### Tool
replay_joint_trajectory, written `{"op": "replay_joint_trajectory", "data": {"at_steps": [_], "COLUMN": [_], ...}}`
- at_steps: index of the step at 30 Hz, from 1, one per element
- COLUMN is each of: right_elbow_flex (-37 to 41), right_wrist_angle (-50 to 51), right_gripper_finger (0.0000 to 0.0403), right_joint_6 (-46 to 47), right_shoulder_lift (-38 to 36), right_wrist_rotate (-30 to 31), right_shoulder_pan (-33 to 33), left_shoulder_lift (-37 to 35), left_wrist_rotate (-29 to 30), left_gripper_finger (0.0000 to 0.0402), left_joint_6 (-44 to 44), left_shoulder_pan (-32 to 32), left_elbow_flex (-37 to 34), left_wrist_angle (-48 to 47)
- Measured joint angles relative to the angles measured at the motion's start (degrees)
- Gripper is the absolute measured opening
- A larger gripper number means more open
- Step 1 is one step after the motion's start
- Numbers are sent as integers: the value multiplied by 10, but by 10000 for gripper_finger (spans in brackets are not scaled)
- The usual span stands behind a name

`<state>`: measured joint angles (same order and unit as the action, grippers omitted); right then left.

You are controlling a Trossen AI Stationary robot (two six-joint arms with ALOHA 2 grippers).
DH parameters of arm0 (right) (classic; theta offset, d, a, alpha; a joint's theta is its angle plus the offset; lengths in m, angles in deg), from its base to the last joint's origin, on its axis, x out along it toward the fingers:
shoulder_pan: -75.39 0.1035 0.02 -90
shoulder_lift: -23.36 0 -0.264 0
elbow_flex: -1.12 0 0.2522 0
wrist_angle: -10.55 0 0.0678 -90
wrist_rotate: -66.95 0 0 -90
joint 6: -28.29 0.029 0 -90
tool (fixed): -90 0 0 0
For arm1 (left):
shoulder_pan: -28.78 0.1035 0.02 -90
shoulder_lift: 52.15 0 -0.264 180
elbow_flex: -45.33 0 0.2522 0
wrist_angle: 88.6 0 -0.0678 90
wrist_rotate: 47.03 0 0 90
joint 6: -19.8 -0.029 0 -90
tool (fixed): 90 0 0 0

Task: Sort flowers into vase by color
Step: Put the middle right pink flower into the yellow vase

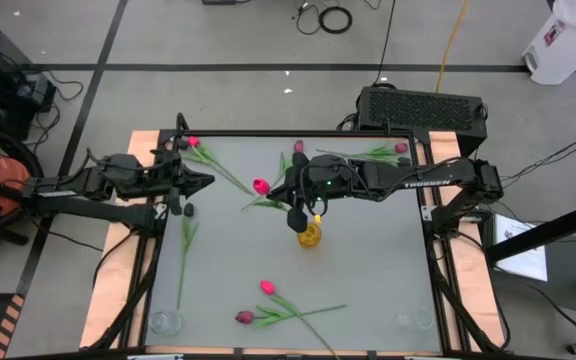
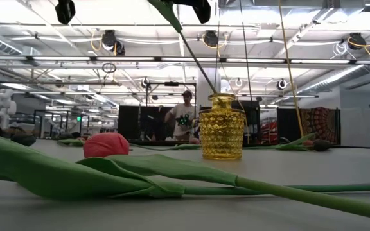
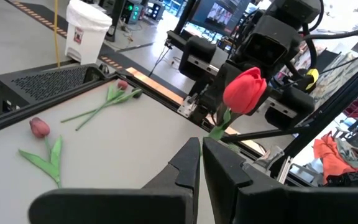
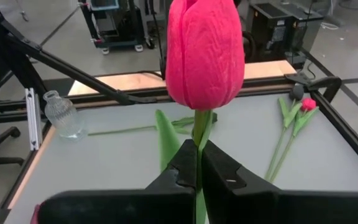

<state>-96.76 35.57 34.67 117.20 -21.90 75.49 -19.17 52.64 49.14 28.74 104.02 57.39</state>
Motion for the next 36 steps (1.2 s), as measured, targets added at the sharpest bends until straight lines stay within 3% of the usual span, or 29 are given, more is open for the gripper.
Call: {"op": "replay_joint_trajectory", "data": {"at_steps": [12,36], "right_elbow_flex": [13,197], "right_wrist_angle": [-1,-104], "right_gripper_finger": [0,0], "right_joint_6": [-13,31], "right_shoulder_lift": [-23,-118], "right_wrist_rotate": [-15,-15], "right_shoulder_pan": [-9,-1], "left_shoulder_lift": [0,0], "left_wrist_rotate": [0,0], "left_gripper_finger": [26,26], "left_joint_6": [0,0], "left_shoulder_pan": [0,0], "left_elbow_flex": [0,0], "left_wrist_angle": [0,0]}}
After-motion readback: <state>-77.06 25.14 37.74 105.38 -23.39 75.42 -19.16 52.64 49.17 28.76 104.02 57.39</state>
